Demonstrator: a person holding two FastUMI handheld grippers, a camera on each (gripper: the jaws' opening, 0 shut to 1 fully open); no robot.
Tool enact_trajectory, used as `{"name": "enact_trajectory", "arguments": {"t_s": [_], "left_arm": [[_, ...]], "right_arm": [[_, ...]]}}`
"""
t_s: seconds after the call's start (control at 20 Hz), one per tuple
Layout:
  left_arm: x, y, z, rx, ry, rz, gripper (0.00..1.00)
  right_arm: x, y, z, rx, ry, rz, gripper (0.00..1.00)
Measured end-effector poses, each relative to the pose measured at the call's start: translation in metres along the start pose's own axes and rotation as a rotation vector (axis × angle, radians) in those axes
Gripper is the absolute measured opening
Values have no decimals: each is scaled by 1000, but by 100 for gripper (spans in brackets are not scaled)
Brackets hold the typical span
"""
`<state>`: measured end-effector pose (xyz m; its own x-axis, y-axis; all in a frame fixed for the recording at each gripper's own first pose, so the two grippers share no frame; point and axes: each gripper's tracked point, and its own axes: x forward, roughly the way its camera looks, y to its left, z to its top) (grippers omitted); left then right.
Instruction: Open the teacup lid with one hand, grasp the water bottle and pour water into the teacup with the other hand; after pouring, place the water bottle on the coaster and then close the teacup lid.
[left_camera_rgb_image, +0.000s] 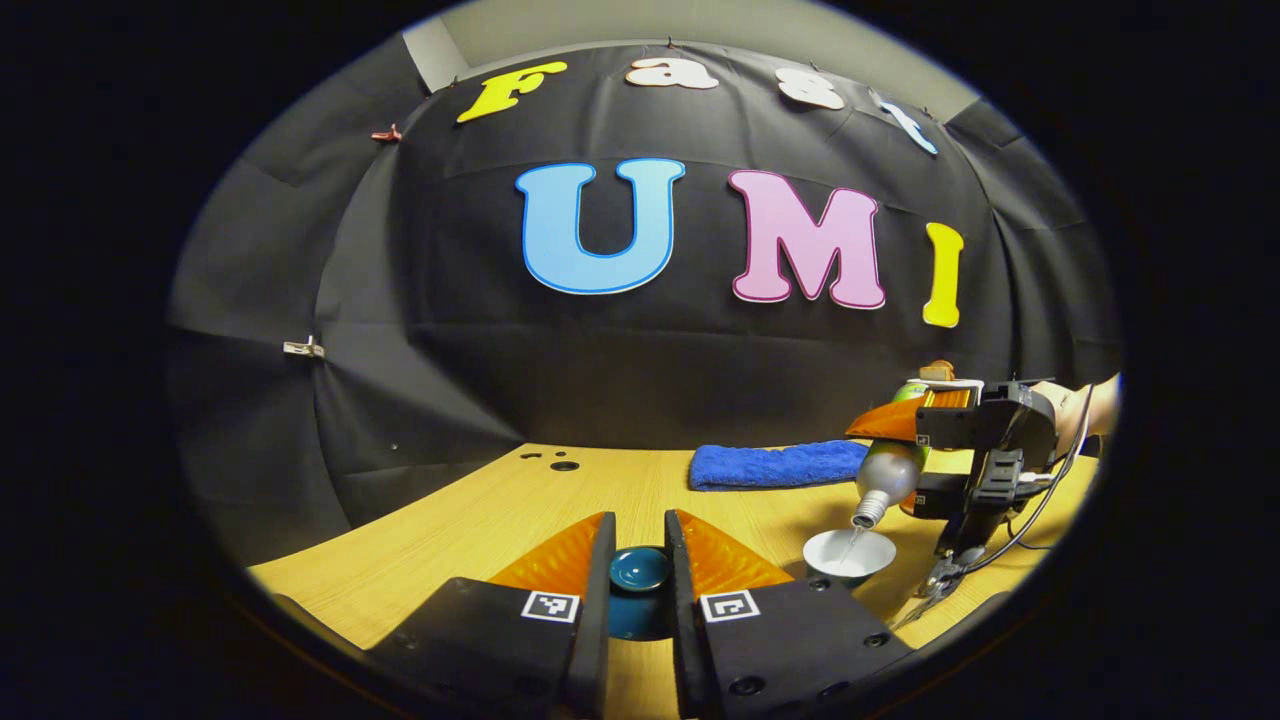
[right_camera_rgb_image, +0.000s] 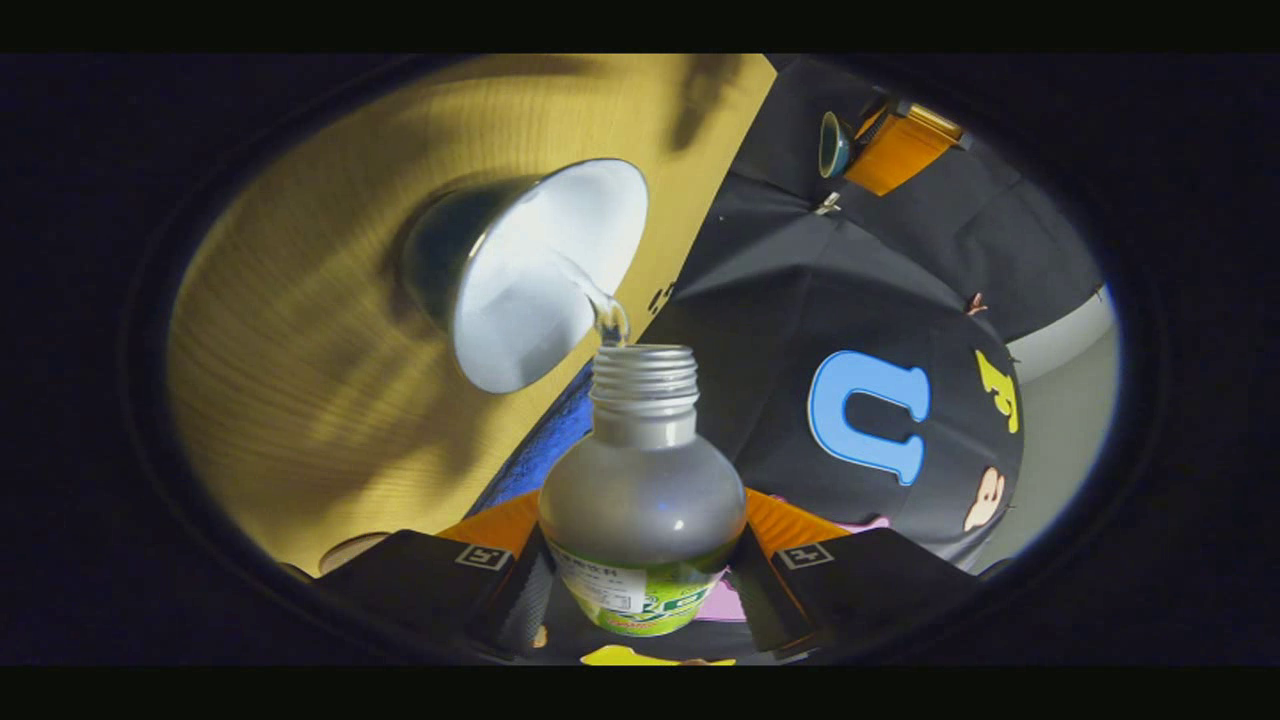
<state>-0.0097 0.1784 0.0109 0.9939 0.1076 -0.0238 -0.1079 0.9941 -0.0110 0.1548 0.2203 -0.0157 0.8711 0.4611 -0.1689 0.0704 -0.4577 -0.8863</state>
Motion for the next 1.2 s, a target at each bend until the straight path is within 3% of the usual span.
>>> {"name": "enact_trajectory", "arguments": {"t_s": [0.05,0.1,0.45,1.2], "left_arm": [[0,-1,2,4,-2,-2,30],[0,-1,4,8,-5,-3,30],[-4,-6,8,5,-12,-20,30],[-10,1,12,8,-29,-19,30]], "right_arm": [[0,-3,-1,-7,0,-8,81],[0,-5,-2,-12,3,-14,77],[-6,-15,-9,-53,7,-38,81],[-9,-46,-11,-138,3,-91,77]]}}
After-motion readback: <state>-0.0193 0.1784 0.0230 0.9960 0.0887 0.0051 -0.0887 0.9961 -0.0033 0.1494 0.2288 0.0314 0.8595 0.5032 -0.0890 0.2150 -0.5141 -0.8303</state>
